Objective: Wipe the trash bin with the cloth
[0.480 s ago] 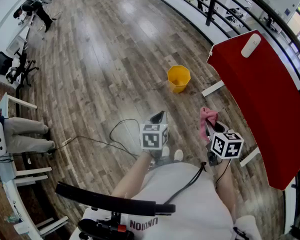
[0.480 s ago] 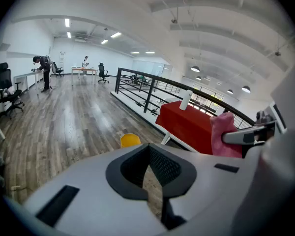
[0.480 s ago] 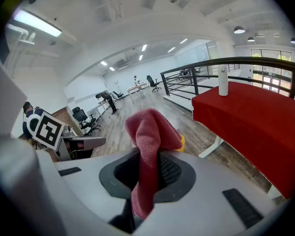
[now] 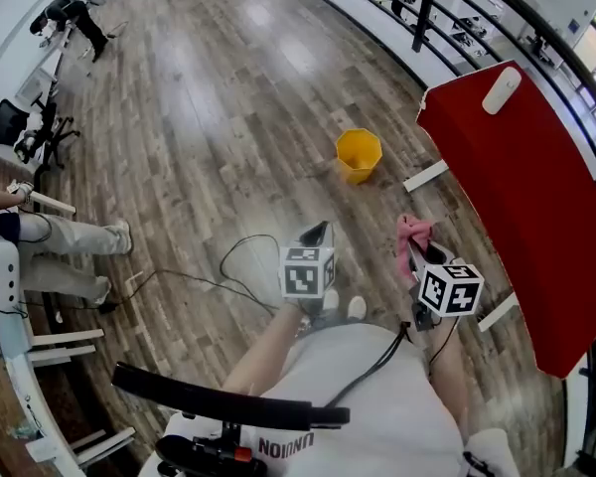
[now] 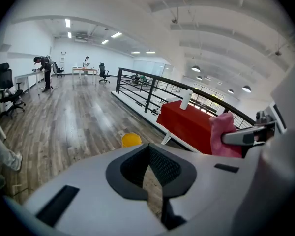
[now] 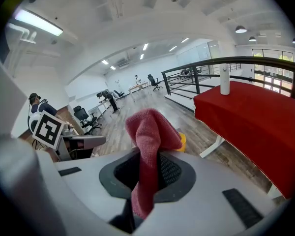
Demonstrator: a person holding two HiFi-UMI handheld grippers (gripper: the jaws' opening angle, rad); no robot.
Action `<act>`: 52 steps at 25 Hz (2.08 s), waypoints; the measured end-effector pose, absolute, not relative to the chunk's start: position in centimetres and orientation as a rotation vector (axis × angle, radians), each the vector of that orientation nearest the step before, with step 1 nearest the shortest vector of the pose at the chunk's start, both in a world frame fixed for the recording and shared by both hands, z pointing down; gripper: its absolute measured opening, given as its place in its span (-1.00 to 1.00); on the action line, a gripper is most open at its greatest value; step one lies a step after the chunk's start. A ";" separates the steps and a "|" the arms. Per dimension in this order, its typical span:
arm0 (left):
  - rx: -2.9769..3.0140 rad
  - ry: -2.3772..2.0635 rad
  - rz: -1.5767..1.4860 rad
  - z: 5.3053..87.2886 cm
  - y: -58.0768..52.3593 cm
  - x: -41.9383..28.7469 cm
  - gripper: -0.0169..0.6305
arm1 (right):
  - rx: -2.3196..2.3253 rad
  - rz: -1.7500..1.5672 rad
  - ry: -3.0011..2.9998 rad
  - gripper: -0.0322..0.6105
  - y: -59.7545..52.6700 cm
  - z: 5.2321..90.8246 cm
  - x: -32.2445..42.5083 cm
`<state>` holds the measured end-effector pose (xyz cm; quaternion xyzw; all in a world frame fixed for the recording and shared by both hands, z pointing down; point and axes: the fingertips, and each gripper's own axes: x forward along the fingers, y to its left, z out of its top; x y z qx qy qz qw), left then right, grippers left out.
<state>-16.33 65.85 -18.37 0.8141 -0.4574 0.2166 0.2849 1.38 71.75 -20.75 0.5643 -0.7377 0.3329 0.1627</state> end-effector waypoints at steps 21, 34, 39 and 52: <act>2.118 -1.169 0.621 -14.4 63.9 -21.4 -0.93 | 1.710 1.004 -1.988 -0.74 69.6 -18.6 -0.5; 2.044 -1.227 0.629 -12.7 54.6 -20.0 -0.93 | 1.616 1.060 -1.981 -0.74 58.7 -16.0 2.8; 2.058 -1.226 0.561 -13.5 49.0 -16.7 -0.93 | 1.559 1.045 -1.992 -0.74 53.5 -15.8 5.2; 2.050 -1.166 0.583 -11.7 41.5 -13.0 -0.93 | 1.472 1.101 -1.970 -0.74 45.7 -12.8 7.5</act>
